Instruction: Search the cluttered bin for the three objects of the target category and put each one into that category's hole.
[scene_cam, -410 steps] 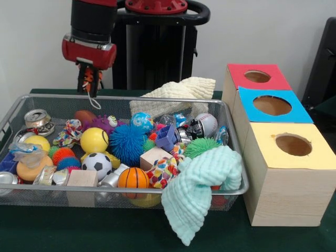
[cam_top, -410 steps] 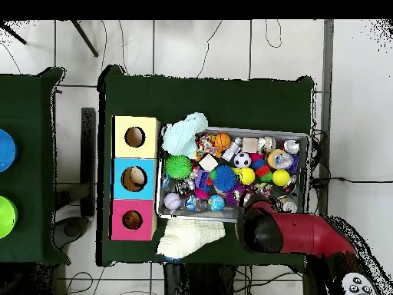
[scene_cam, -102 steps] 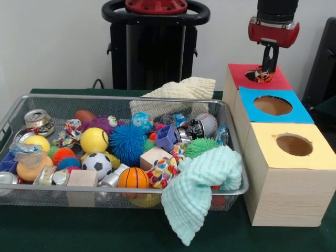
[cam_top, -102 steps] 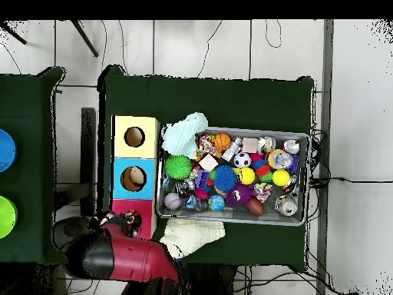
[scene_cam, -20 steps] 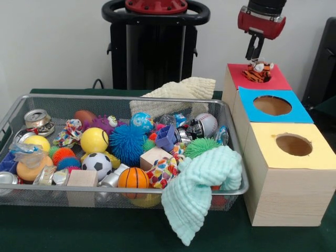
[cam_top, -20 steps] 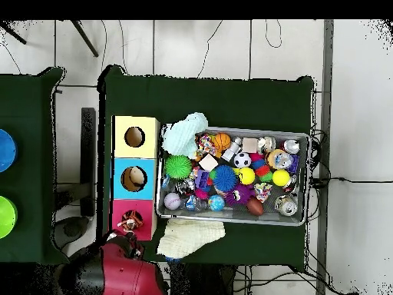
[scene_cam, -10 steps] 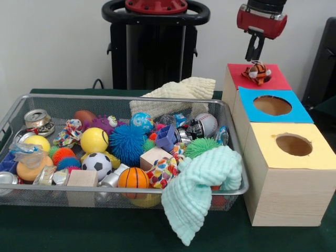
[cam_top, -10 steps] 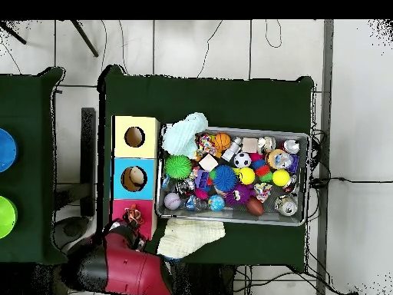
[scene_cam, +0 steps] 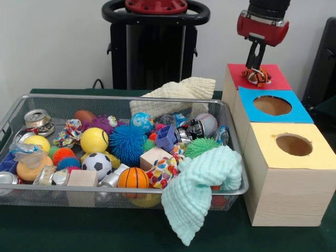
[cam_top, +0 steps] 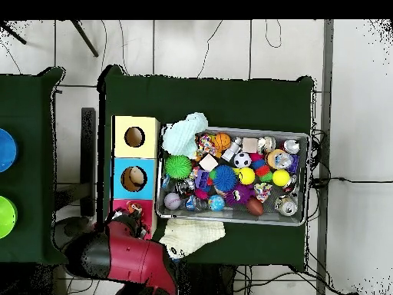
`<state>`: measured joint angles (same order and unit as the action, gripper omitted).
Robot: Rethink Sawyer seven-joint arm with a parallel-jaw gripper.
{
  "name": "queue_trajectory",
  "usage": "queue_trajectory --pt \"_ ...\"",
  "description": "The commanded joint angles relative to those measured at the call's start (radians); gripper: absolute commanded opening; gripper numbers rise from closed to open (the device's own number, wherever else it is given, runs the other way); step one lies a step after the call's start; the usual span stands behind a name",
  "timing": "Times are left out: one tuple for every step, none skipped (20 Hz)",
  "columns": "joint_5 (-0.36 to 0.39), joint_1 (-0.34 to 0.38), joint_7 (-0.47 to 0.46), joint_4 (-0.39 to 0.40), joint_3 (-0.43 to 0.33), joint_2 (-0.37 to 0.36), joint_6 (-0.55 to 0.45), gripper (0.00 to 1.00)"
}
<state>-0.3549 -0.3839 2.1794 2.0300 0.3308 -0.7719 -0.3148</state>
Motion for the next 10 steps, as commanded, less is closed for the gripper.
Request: queue_trajectory --pt "-0.028 0.050 0.176 -0.068 -0.048 0.060 0.025 0.00" --pt "-0.027 0.053 0.175 -0.063 -0.054 0.060 0.031 0.00" --pt "-0.026 0.056 0.174 -0.051 -0.062 0.057 0.040 0.00" --pt "-0.024 0.066 0.166 -0.044 -0.074 0.056 0.044 0.00" --pt "-0.022 0.070 0.164 -0.027 -0.083 0.048 0.051 0.00" --pt "-0.021 0.077 0.157 -0.019 -0.093 0.041 0.046 0.00" --pt "-0.019 0.083 0.154 -0.008 -0.102 0.039 0.050 0.00" --pt "-0.018 0.092 0.148 0.002 -0.113 0.032 0.050 0.00" --pt "-0.016 0.096 0.147 0.012 -0.119 0.027 0.055 0.00" --pt "-0.016 0.101 0.143 0.019 -0.126 0.022 0.054 0.00"
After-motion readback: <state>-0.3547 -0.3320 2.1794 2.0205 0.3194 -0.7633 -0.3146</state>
